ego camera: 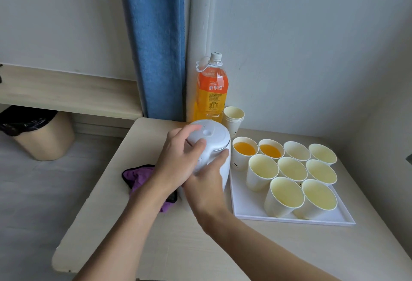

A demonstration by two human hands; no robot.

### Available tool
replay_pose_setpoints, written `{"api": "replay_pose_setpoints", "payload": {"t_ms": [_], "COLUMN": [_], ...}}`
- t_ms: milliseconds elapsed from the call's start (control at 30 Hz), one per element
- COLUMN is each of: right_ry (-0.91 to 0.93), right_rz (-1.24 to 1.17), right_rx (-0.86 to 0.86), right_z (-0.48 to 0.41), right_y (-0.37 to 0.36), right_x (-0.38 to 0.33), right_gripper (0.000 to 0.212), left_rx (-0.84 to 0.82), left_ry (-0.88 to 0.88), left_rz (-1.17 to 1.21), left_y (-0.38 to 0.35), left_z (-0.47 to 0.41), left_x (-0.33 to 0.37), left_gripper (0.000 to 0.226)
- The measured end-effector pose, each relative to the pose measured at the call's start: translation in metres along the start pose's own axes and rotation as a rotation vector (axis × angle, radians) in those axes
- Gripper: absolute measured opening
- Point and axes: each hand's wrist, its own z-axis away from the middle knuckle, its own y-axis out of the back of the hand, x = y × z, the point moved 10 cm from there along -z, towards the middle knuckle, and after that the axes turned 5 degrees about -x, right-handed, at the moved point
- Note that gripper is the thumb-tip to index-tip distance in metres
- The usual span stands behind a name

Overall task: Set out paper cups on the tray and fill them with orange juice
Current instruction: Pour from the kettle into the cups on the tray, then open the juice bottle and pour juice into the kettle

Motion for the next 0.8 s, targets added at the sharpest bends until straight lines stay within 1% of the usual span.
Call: {"api": "replay_pose_setpoints", "payload": {"t_ms": [67,133,167,200,267,333,400,467,567,633,733,800], "right_ry": [0.023,-0.014,-0.022,-0.018,0.002,0.039,0.076,0.119,0.129,0.145,0.169,0.156], "right_rz": [-0.022,-0.042,-0.044,-0.042,0.009,0.077,0.142,0.206,0.246,0.304,0.384,0.396], "right_rx": [-0.081,-0.186,-0.189,-0.146,-0.001,0.104,0.095,0.036,-0.033,-0.037,-0.007,0.002], "right_z": [0.003,0.007,0.008,0.007,0.000,-0.007,-0.014,-0.021,-0.028,-0.030,-0.033,-0.033], "right_y": [-0.008,-0.010,-0.004,0.007,0.032,0.052,0.059,0.059,0.054,0.050,0.048,0.046], "right_x": [-0.001,0.003,0.003,0.004,0.005,-0.002,-0.013,-0.021,-0.020,-0.017,-0.014,-0.013], "right_gripper": [0.097,0.105,0.100,0.091,0.068,0.057,0.058,0.063,0.081,0.086,0.086,0.082], "left_rx": [-0.005,-0.029,-0.048,-0.068,-0.085,-0.087,-0.086,-0.080,-0.083,-0.100,-0.096,-0.068], "left_ry": [-0.059,-0.070,-0.059,-0.043,-0.030,-0.012,0.007,0.002,0.002,-0.016,-0.069,-0.084], "left_rz": [-0.131,-0.302,-0.391,-0.474,-0.587,-0.635,-0.635,-0.628,-0.599,-0.519,-0.314,-0.243], "left_y": [0.009,0.013,0.012,0.009,0.003,0.000,0.000,0.000,0.005,0.011,0.022,0.028], "left_z": [0.003,0.008,0.010,0.011,0.013,0.013,0.012,0.010,0.008,0.009,0.014,0.019], "left_x": [0.007,0.010,0.011,0.012,0.016,0.016,0.014,0.015,0.014,0.013,0.012,0.010], "left_gripper": [0.032,0.037,0.042,0.046,0.053,0.056,0.057,0.056,0.052,0.050,0.055,0.058]}}
